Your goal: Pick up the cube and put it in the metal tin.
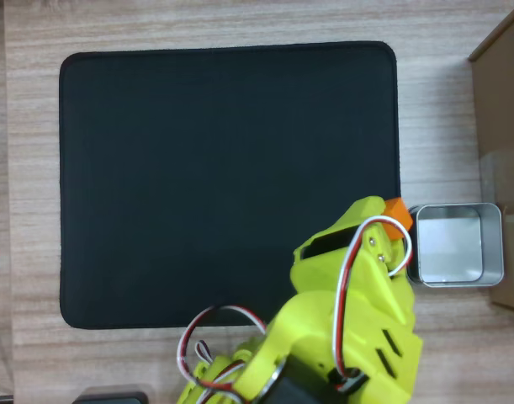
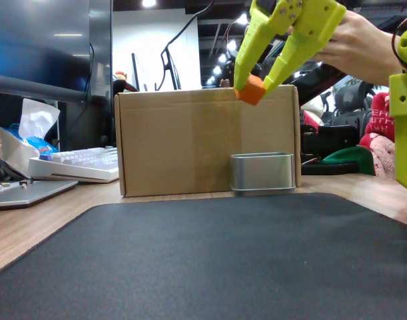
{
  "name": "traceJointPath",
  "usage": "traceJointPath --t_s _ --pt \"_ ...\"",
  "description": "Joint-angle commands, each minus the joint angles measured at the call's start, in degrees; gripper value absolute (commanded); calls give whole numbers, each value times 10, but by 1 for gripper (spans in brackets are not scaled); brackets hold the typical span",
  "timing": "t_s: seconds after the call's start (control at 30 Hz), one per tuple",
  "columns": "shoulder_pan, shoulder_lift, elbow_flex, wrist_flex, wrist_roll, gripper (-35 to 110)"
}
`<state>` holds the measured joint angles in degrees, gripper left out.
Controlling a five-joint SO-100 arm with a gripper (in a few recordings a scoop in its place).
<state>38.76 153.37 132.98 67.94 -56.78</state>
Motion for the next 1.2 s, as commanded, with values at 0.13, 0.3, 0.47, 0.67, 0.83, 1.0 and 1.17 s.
traceJointPath --t_s 0.13,0.3,0.47,0.67,0.83,1.0,1.17 --pt "121 -76 -11 -88 -27 0" --pt "171 -170 -16 -181 -22 0" --pt "150 -229 4 -252 -3 0" --pt "146 -233 44 -306 -4 2" --pt "144 -225 60 -306 -8 20" --pt "137 -197 76 -306 4 20" --pt "115 -127 104 -304 68 20"
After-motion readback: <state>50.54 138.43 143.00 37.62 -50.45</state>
